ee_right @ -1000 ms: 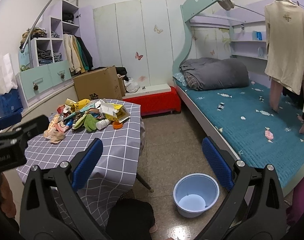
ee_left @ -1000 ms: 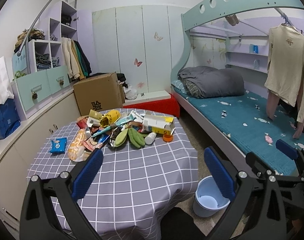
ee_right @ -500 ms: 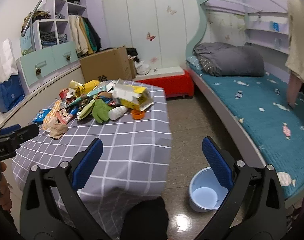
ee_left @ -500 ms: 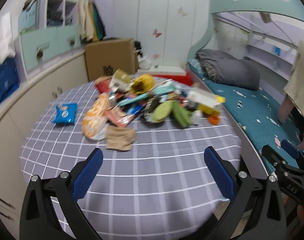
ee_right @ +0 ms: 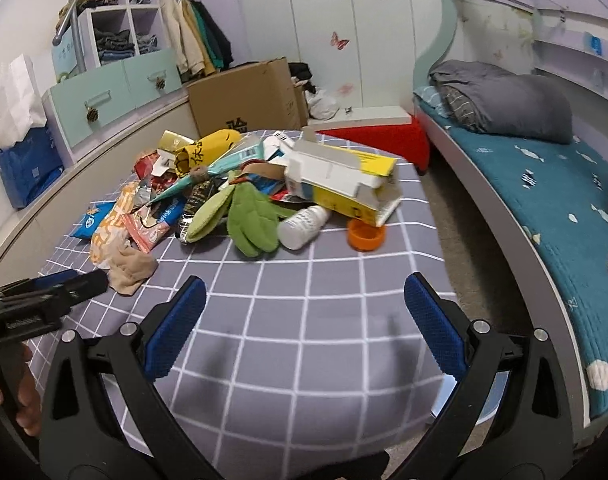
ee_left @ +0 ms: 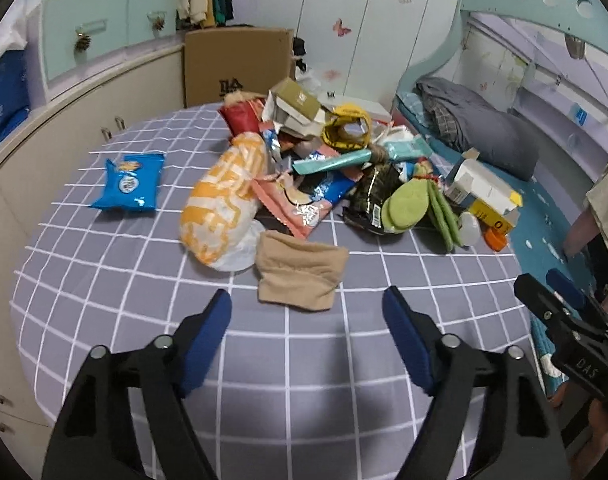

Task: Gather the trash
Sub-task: 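Move both tools to the table and grasp the green glove with the right gripper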

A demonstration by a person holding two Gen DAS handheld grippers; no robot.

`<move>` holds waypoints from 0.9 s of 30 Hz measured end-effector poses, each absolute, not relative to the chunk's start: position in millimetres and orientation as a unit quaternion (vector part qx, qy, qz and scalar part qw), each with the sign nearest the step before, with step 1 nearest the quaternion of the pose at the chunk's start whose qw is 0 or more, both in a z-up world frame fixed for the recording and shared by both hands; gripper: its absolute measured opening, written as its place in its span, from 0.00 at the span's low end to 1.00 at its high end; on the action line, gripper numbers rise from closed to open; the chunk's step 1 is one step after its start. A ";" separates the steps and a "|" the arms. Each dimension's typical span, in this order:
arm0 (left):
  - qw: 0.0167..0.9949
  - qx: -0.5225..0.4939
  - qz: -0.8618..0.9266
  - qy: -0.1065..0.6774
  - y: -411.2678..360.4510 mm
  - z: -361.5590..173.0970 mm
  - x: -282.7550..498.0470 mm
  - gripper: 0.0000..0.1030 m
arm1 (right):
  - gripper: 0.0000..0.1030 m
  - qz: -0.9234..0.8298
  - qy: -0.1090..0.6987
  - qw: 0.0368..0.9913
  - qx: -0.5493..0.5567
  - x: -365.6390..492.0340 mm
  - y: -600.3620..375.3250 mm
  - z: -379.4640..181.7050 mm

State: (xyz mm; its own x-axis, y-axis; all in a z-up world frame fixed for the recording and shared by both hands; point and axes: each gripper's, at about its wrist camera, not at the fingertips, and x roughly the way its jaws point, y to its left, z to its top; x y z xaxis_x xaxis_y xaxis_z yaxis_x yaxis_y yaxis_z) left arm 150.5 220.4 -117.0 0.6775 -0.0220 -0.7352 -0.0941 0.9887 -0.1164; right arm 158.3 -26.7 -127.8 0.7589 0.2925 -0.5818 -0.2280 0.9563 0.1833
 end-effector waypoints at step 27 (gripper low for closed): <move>0.944 -0.125 0.008 0.305 250.7 -69.3 142.1 0.02 | 0.31 0.208 0.372 0.904 -0.035 257.7 60.6 -130.6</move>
State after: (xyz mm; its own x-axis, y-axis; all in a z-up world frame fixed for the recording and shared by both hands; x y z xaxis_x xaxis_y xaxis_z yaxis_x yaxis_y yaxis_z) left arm 142.1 250.7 -69.3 0.8143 -0.0610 -0.5772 -0.0911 0.9687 -0.2308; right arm 257.7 60.6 -130.6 0.6360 0.3498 -0.6878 -0.4023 0.9109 0.0912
